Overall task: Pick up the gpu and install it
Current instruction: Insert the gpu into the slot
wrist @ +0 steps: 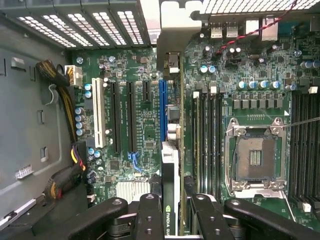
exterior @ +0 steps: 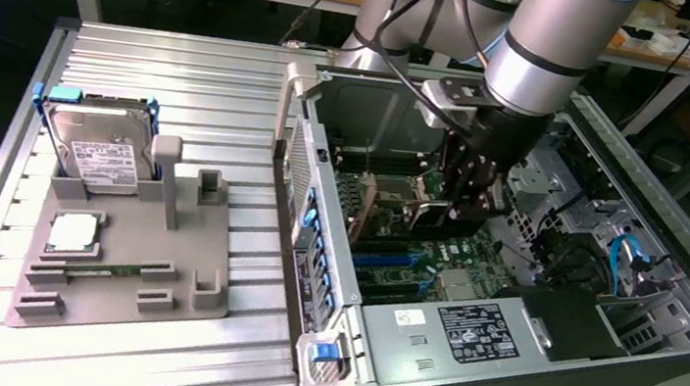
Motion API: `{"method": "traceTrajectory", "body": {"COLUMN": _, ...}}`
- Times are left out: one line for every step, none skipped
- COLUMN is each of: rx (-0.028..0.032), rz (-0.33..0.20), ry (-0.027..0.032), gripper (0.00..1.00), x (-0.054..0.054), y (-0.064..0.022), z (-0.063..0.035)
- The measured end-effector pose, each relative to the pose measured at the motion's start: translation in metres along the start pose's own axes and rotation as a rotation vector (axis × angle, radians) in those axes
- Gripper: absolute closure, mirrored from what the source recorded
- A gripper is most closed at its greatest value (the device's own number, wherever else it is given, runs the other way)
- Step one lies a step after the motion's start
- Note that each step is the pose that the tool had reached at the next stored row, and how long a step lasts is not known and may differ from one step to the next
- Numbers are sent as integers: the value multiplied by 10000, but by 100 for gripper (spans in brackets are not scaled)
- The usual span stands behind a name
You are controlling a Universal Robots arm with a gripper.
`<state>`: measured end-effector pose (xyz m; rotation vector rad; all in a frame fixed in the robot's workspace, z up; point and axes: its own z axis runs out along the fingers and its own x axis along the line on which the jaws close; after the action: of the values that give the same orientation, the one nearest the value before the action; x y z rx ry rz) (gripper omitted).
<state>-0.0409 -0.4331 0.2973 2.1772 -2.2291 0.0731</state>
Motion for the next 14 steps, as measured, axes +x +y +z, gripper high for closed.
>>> {"method": "traceTrajectory", "body": {"rx": 0, "rz": 0, "ry": -3, "gripper": 73, "x": 1, "y": 12, "z": 0}}
{"method": "traceTrajectory", "body": {"rx": 0, "rz": 0, "ry": -6, "gripper": 73, "x": 3, "y": 25, "z": 0}}
{"method": "traceTrajectory", "body": {"rx": 0, "rz": 0, "ry": -8, "gripper": 73, "x": 5, "y": 37, "z": 0}}
{"method": "traceTrajectory", "body": {"rx": 0, "rz": 0, "ry": -11, "gripper": 73, "x": 7, "y": 48, "z": 0}}
{"method": "traceTrajectory", "body": {"rx": 0, "rz": 1, "ry": -13, "gripper": 73, "x": 9, "y": 58, "z": -1}}
{"method": "traceTrajectory", "body": {"rx": 0, "rz": 1, "ry": -17, "gripper": 73, "x": 13, "y": 66, "z": 0}}
{"method": "traceTrajectory", "body": {"rx": 0, "rz": 0, "ry": -19, "gripper": 73, "x": 17, "y": 70, "z": 0}}
{"method": "traceTrajectory", "body": {"rx": 0, "rz": -1, "ry": -22, "gripper": 73, "x": 24, "y": 73, "z": 1}}
{"method": "traceTrajectory", "body": {"rx": 0, "rz": -1, "ry": -24, "gripper": 73, "x": 34, "y": 74, "z": 1}}
{"method": "traceTrajectory", "body": {"rx": 0, "rz": 0, "ry": -27, "gripper": 73, "x": 46, "y": 76, "z": 2}}
{"method": "traceTrajectory", "body": {"rx": 0, "rz": 0, "ry": -31, "gripper": 73, "x": 63, "y": 77, "z": 4}}
{"method": "traceTrajectory", "body": {"rx": 0, "rz": 0, "ry": -32, "gripper": 73, "x": 75, "y": 78, "z": 4}}
{"method": "traceTrajectory", "body": {"rx": -1, "rz": 1, "ry": -33, "gripper": 73, "x": 87, "y": 79, "z": 4}}
{"method": "traceTrajectory", "body": {"rx": -1, "rz": 2, "ry": -35, "gripper": 73, "x": 94, "y": 83, "z": 5}}
